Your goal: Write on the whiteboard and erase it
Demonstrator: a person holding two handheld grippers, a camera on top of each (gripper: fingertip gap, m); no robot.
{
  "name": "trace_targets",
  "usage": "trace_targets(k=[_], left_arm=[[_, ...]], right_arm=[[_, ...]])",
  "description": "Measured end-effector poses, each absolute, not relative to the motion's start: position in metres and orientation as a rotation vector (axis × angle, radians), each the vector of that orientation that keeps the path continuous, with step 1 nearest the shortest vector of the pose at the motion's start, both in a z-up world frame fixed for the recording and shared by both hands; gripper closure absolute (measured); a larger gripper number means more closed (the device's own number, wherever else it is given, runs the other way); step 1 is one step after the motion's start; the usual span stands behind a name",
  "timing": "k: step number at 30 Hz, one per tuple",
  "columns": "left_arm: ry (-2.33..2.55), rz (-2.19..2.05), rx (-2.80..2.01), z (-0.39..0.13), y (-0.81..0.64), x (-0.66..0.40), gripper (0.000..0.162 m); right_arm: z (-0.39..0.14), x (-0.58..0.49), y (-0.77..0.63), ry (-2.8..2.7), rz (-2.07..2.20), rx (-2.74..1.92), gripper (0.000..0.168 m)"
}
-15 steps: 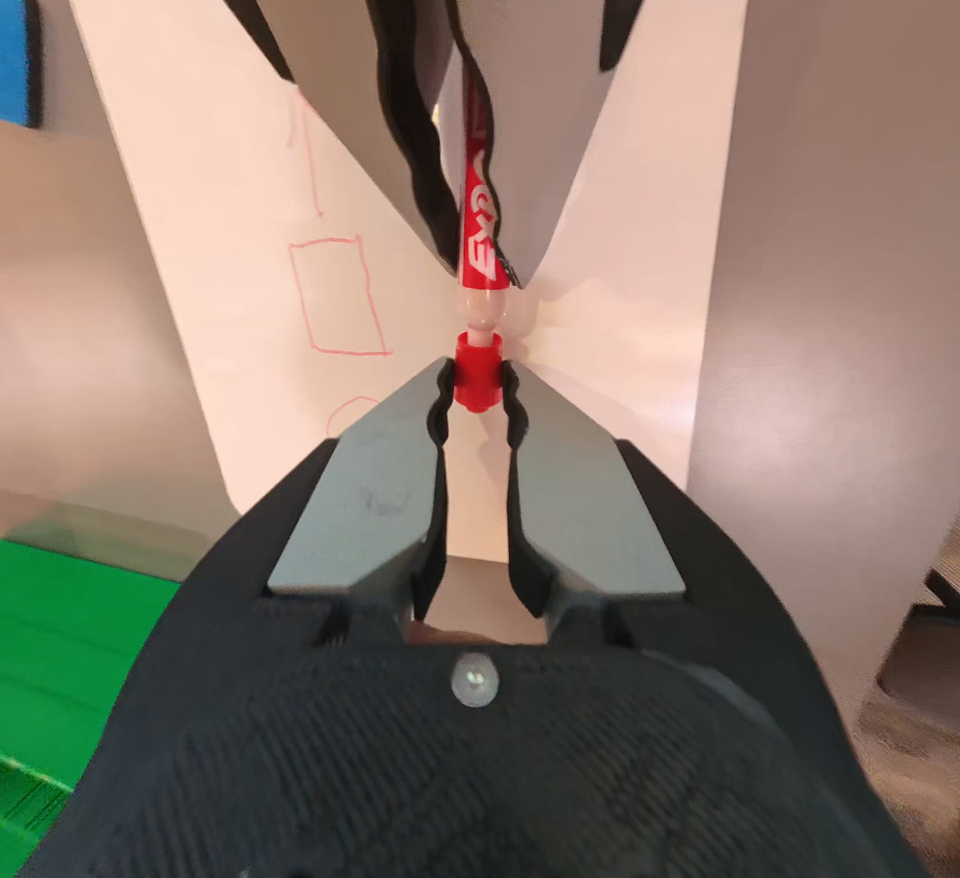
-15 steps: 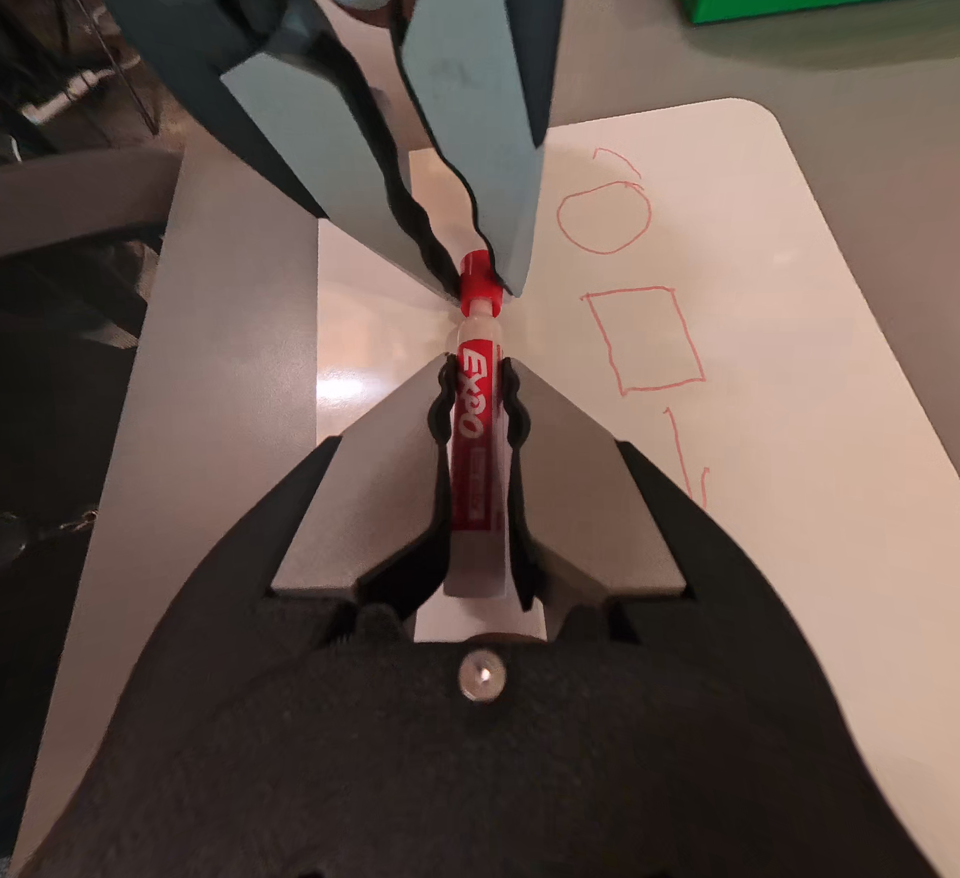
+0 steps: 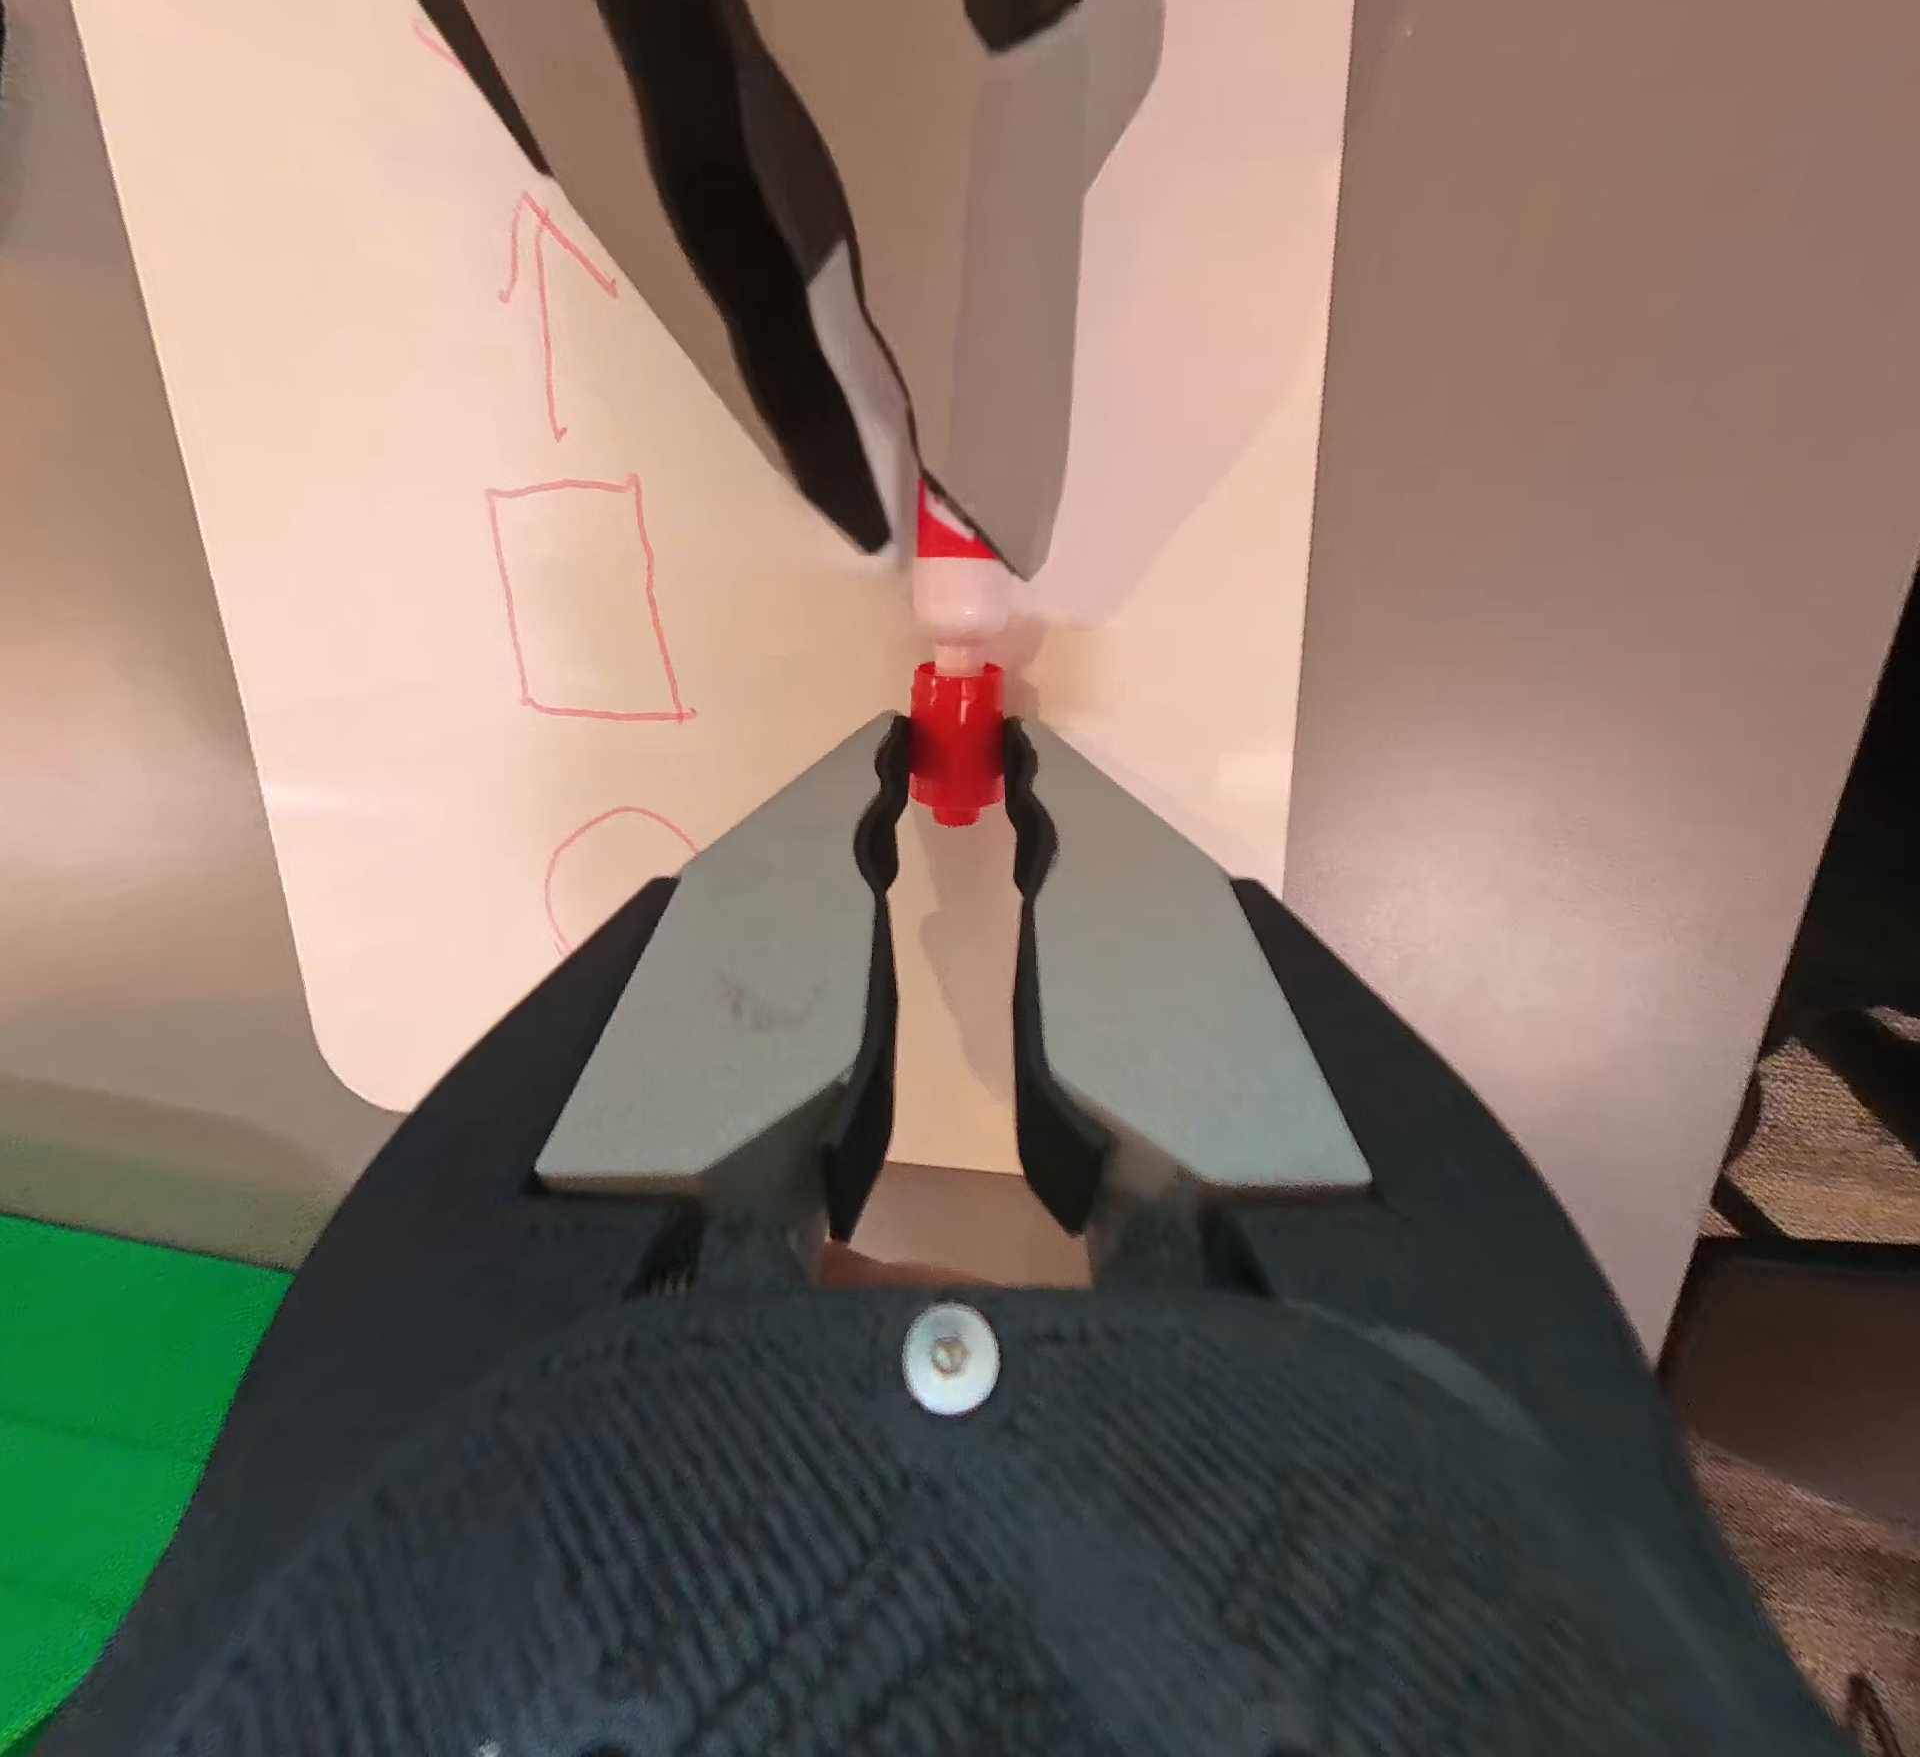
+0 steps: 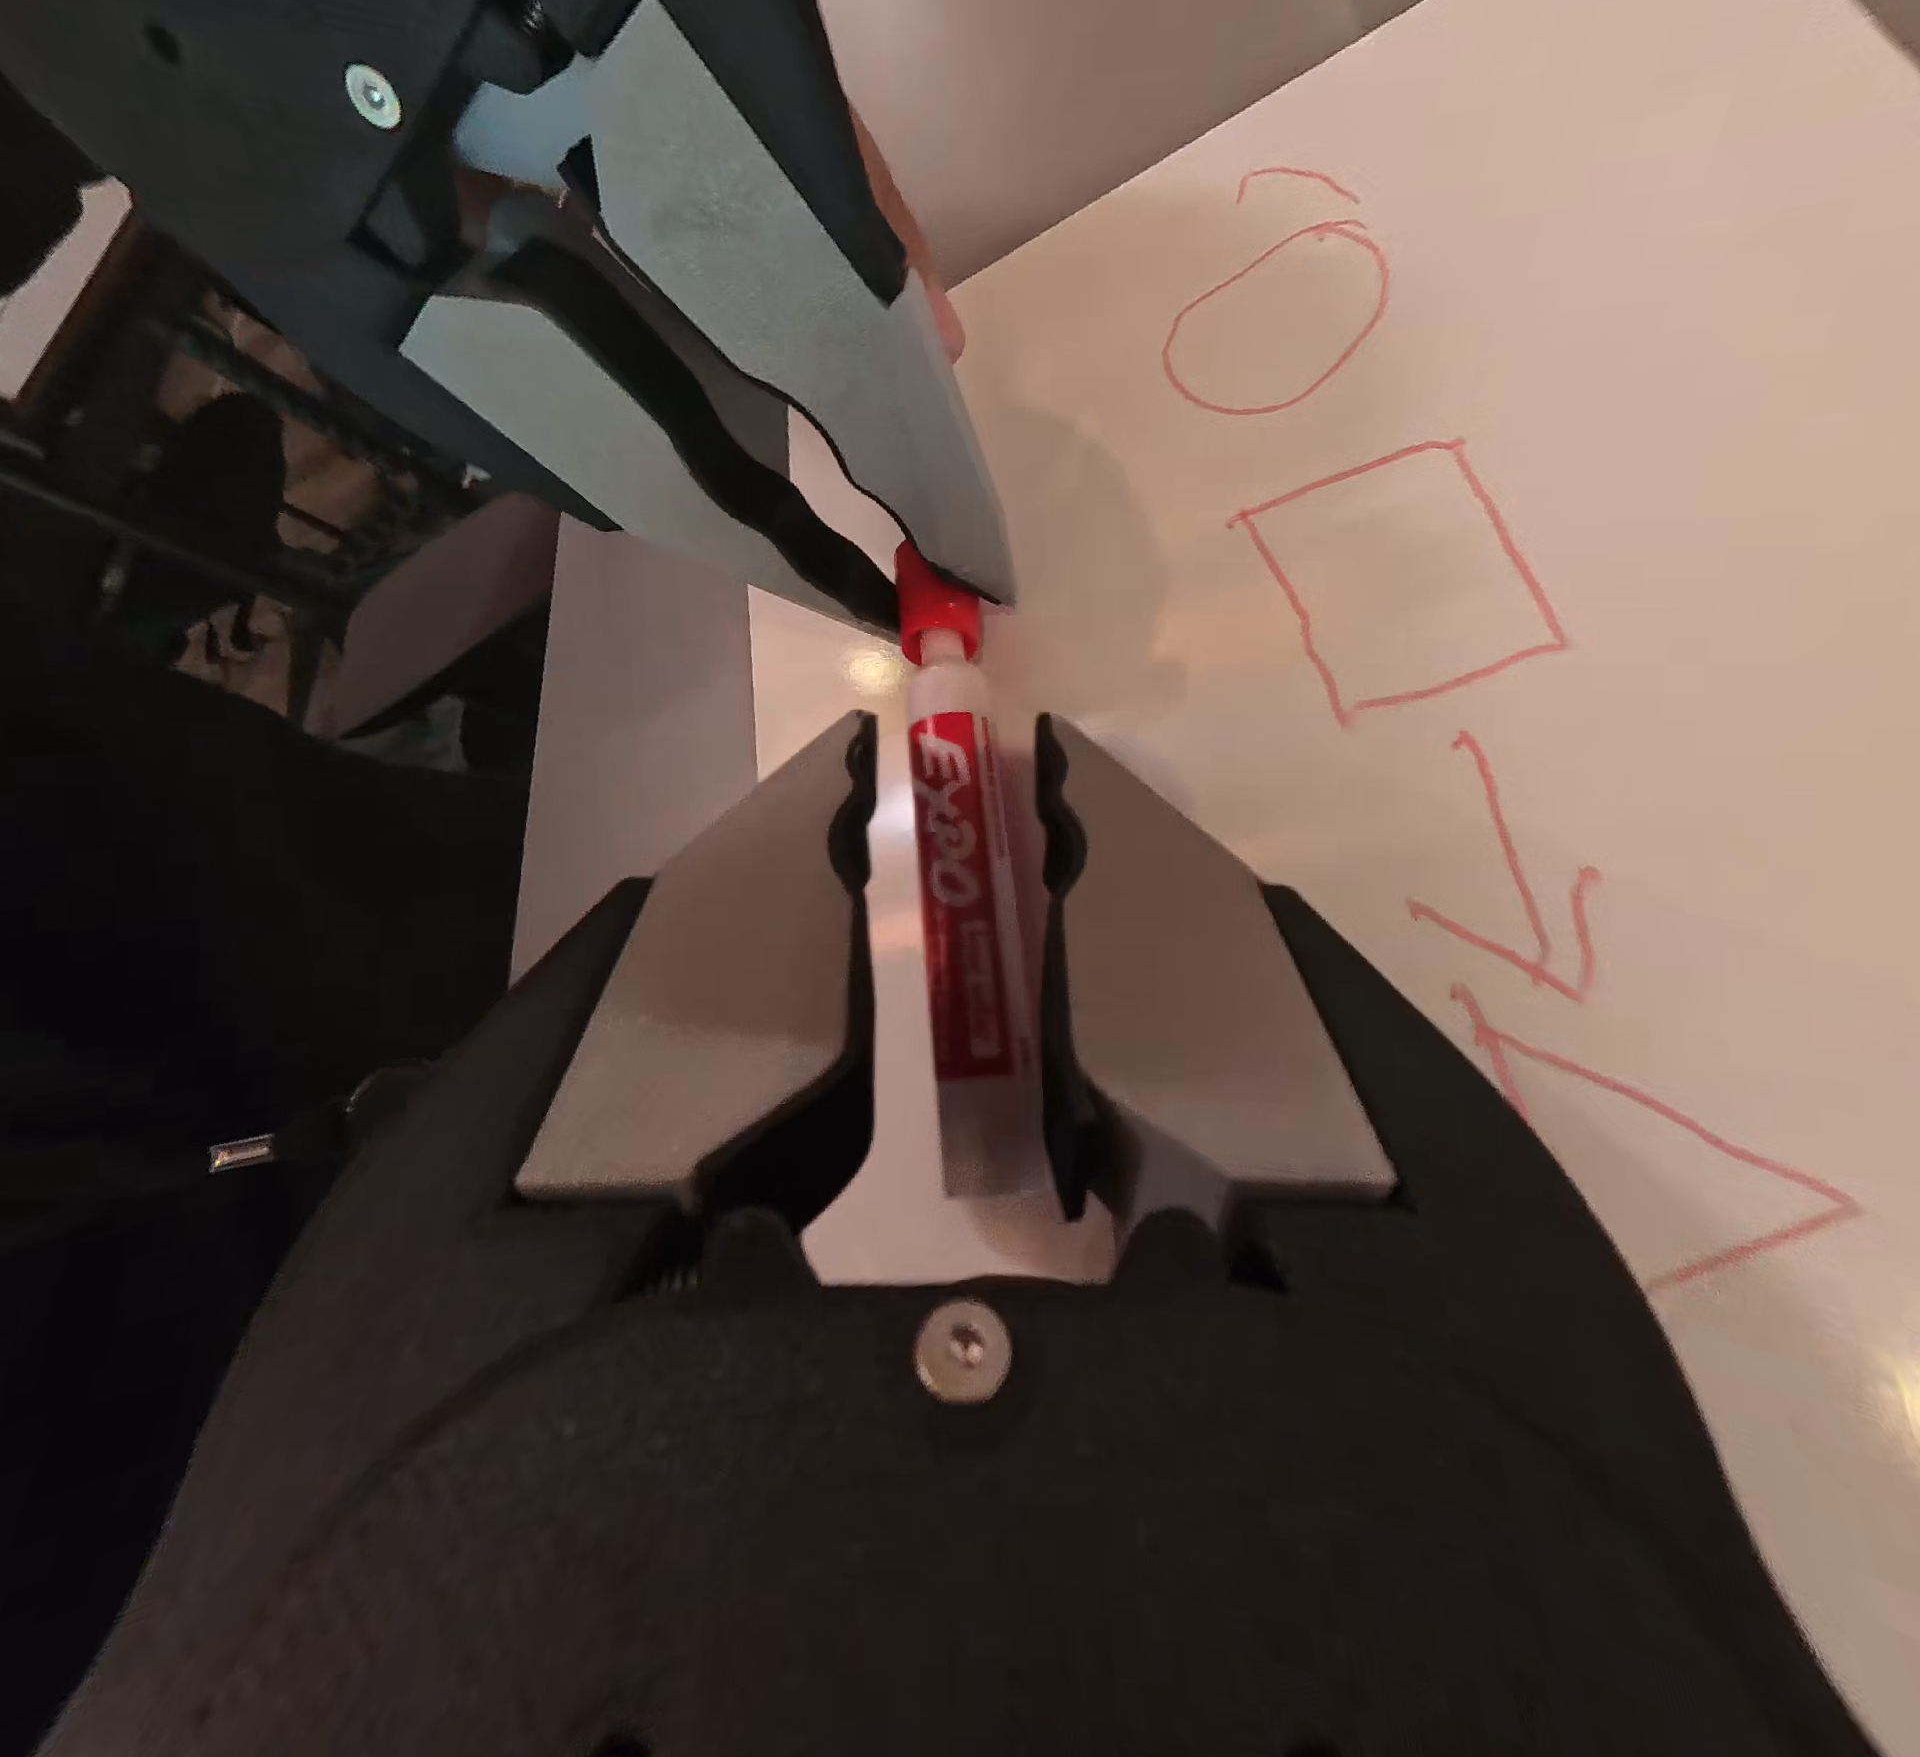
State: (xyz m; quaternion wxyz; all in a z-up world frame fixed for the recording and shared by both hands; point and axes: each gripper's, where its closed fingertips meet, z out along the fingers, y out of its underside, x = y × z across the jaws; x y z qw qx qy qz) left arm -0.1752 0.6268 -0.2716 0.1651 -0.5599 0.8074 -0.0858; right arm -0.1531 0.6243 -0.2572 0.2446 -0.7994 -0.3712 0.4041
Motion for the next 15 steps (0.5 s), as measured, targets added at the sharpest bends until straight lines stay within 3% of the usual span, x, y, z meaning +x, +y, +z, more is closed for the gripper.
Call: trace_targets(k=[9,15], left_arm=[[2.361,-0.199,-1.626,-0.273,0.625,-0.176,0.146],[2.396,-0.174,-1.615,-0.273,0.625,-0.175,0.146]], right_arm=[[-0.244,-0.104,0.606,-1.059,0.889,-2.090,0.119],[-0.260,-0.076,0.591,-1.047,0.754,-2.111,0.131]])
